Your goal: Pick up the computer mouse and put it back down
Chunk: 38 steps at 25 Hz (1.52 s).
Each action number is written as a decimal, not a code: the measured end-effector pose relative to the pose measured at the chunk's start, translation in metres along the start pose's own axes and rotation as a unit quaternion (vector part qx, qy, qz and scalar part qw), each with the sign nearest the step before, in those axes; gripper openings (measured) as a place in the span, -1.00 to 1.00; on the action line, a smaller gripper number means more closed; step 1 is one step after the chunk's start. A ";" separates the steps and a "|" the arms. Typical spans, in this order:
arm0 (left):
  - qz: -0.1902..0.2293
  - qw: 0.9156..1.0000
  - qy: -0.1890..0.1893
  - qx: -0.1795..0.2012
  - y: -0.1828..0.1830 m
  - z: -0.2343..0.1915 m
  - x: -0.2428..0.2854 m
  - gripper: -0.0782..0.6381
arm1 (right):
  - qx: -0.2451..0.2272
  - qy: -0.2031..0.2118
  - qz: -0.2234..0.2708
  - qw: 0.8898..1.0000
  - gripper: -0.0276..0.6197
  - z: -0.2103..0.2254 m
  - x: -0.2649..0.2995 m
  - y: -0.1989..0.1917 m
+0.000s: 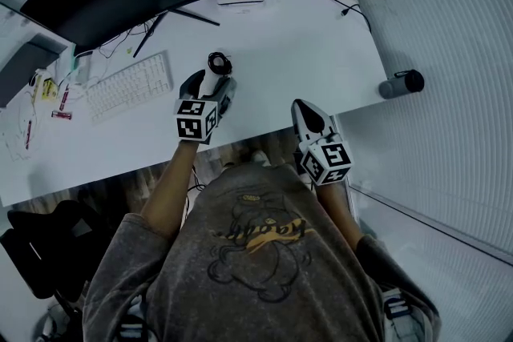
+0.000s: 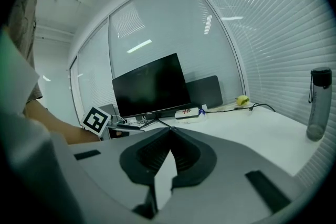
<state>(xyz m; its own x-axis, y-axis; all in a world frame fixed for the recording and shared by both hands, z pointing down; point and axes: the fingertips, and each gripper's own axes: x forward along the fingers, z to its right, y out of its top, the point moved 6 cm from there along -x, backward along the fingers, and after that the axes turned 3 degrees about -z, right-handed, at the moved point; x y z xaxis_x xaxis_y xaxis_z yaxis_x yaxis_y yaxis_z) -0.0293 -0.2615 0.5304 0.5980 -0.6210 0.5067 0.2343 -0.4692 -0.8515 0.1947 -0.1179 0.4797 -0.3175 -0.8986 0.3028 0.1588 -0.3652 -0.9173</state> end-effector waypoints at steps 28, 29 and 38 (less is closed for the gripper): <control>0.147 0.988 0.042 -0.028 0.037 0.009 -0.146 -0.63 | -0.022 0.067 0.017 0.997 -0.90 -0.053 0.022 0.017; 0.147 0.988 0.051 -0.025 0.035 0.009 -0.149 -0.67 | -0.022 0.069 0.017 0.997 -0.90 -0.054 0.023 0.017; 0.140 0.986 0.083 -0.032 0.002 0.001 -0.166 -0.72 | -0.028 0.080 0.017 0.996 -0.90 -0.061 0.022 0.014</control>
<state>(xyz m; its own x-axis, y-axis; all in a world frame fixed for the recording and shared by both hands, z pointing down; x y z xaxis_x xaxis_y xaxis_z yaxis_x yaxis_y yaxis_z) -0.1279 -0.1585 0.4445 0.4982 -0.8234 0.2717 0.0254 -0.2993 -0.9538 0.1324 -0.1277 0.4579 -0.4593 -0.8578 0.2306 0.1201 -0.3172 -0.9407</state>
